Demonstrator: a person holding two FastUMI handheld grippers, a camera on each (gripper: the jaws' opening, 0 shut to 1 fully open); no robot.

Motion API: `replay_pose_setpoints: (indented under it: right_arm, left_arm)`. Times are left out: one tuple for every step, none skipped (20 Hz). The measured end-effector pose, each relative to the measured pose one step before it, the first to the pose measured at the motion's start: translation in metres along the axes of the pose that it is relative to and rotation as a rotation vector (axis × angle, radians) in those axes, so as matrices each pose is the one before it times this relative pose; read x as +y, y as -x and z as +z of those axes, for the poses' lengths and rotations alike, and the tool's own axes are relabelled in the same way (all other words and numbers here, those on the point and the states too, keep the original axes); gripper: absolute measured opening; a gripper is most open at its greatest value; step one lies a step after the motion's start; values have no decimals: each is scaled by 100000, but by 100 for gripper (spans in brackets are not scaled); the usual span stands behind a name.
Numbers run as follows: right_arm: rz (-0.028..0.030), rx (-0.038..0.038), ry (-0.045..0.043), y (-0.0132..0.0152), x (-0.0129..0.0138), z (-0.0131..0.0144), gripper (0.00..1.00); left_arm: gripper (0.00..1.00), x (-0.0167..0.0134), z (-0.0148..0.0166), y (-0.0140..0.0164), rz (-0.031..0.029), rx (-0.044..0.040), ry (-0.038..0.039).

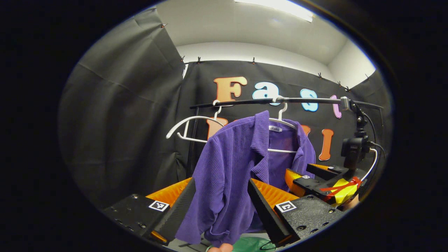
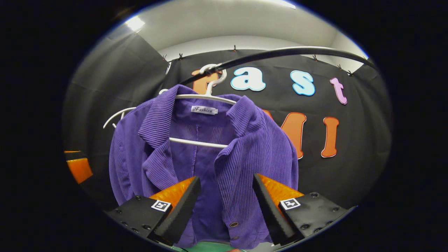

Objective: Grasp the clothes on the hanger with both hands and then place them into the laundry hamper below.

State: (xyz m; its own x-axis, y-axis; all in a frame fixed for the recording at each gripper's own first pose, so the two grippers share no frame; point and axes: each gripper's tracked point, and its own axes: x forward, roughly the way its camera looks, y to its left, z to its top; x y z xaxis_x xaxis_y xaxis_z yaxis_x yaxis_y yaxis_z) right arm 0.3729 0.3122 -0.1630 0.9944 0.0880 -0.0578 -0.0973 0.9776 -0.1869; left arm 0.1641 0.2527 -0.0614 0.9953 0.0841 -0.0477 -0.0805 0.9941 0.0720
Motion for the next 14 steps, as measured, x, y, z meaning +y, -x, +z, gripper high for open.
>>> replay_pose_setpoints:
  right_arm:
    - [-3303,-354,2228,-801,-882,-394,94]
    - [-3296,-62,1975,-548,-1068,-428,98]
    - [-2665,-481,1023,-519,-1011,-296,94]
    - [-734,-88,-99,-281,-832,-195,94]
    - [1041,1745,-1008,-318,-597,-578,94]
    - [1026,108,-1740,-818,-732,-260,95]
    - [722,-540,-2641,-744,-972,-33,95]
    - [1280,413,-3303,-444,-1060,-172,95]
    - [633,424,-3223,-60,-1113,-68,80]
    - [1457,-984,-2464,-121,-878,304,65]
    - [2599,-928,-1762,394,-617,460,50]
    - [3140,-1183,-1114,376,-298,293,35]
    - [2119,-1614,-238,512,-345,431,19]
    - [2182,-1311,345,332,-263,552,18]
  left_arm:
    - [92,86,-303,9,1158,721,89]
    - [95,21,-168,180,1259,502,-595]
    - [95,-3,-106,239,2020,-103,-1143]
    - [95,-17,-90,240,2268,-480,-994]
    - [95,-396,76,257,1765,-694,-192]
    - [92,-711,79,182,793,-622,483]
    - [92,-896,127,62,-131,-1009,1090]
    - [92,-1090,-10,-23,-687,-825,1260]
    - [92,-1135,37,-71,-832,-821,947]
    - [92,-924,-214,-178,-87,-542,315]
    - [92,-817,-320,-258,526,-249,-405]
    - [92,-661,-403,-314,438,-132,-1019]
    - [92,-797,-420,-381,675,-325,-1460]
    - [95,-666,-489,-358,818,182,-1812]
